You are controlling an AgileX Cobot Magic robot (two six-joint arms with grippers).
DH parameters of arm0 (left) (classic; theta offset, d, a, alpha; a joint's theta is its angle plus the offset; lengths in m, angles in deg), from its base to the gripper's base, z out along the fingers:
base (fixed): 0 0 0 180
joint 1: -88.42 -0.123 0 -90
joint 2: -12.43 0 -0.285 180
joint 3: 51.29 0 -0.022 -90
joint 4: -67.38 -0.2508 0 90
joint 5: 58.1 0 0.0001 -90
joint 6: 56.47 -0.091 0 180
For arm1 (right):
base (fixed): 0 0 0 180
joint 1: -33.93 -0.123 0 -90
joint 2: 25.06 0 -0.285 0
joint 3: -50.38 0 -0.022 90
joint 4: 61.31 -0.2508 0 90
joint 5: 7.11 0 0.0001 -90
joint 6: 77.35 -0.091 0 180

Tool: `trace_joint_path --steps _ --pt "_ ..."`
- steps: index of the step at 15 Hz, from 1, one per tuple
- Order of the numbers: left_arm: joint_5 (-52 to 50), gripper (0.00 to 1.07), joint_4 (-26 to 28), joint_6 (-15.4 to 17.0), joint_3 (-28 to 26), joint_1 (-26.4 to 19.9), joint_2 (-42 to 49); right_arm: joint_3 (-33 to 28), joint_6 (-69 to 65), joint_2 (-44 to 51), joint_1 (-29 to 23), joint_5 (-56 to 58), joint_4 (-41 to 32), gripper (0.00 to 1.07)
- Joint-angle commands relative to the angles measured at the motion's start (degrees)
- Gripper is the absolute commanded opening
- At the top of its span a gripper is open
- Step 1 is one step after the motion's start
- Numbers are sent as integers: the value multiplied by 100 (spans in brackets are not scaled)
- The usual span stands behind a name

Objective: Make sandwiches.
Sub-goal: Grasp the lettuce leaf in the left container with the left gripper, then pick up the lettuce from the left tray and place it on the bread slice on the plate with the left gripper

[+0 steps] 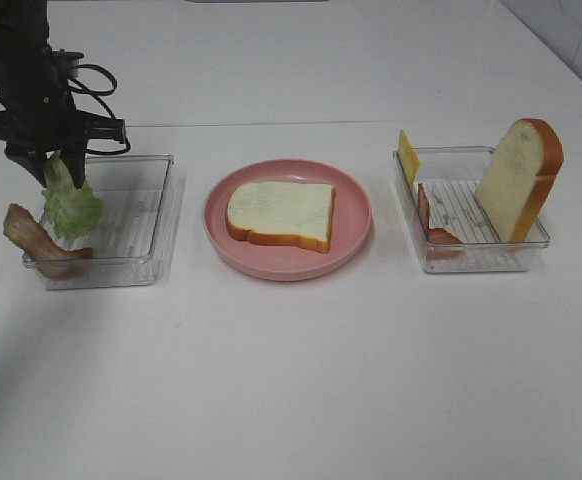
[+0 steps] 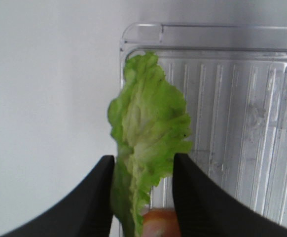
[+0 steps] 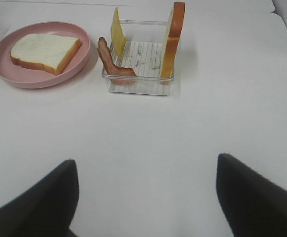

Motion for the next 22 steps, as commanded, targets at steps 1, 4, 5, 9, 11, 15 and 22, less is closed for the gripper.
trace_joint_path --steps 1,4,5,9,11,15,22 --pt "-126 16 46 57 17 11 0 0 40 74 46 -40 0 74" --pt "-120 0 97 57 17 11 0 0 40 74 46 -40 0 74" --pt "-120 0 132 57 17 11 0 0 40 74 46 -40 0 74" --pt "-80 0 201 34 -57 11 206 0 40 74 46 -40 0 74" --pt "57 0 355 -6 -338 11 361 0 40 74 46 -40 0 74" --pt "-80 0 1484 -464 -928 23 625 0 40 74 46 -40 0 74" --pt "-590 0 4927 -2091 -1112 321 378 0 40 74 46 -40 0 74"
